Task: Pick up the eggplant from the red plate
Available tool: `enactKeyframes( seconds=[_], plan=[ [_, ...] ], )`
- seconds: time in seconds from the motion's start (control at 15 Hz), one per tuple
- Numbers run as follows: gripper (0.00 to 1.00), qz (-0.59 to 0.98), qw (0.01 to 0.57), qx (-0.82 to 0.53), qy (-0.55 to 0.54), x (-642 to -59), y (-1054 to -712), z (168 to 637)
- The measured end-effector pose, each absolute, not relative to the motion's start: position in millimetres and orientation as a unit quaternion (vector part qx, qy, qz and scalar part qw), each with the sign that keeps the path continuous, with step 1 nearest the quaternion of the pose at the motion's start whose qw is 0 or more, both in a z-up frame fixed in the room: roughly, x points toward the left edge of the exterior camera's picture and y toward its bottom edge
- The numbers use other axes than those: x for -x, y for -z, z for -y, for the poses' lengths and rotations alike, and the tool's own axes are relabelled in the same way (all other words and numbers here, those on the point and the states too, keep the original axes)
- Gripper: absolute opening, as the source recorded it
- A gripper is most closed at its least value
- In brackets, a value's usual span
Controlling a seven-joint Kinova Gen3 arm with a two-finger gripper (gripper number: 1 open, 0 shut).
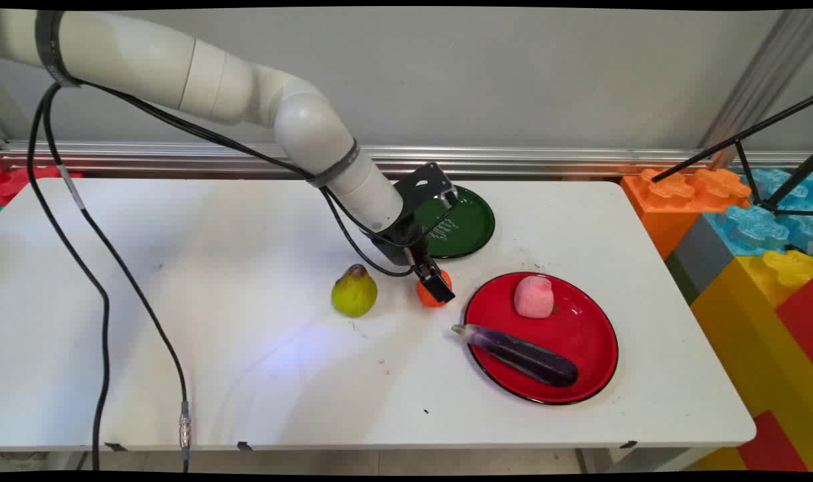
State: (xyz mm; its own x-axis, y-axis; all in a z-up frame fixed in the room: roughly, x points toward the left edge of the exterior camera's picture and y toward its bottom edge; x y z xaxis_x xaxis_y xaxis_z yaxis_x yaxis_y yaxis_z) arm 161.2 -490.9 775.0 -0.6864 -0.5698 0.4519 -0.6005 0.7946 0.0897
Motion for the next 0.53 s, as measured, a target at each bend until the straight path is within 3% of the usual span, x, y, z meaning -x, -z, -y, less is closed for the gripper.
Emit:
enactKeyframes(
  seconds=[0.53],
  plan=[
    [1.00, 0.920, 0.238, -0.309, -0.044, -151, -798, 493]
  ],
)
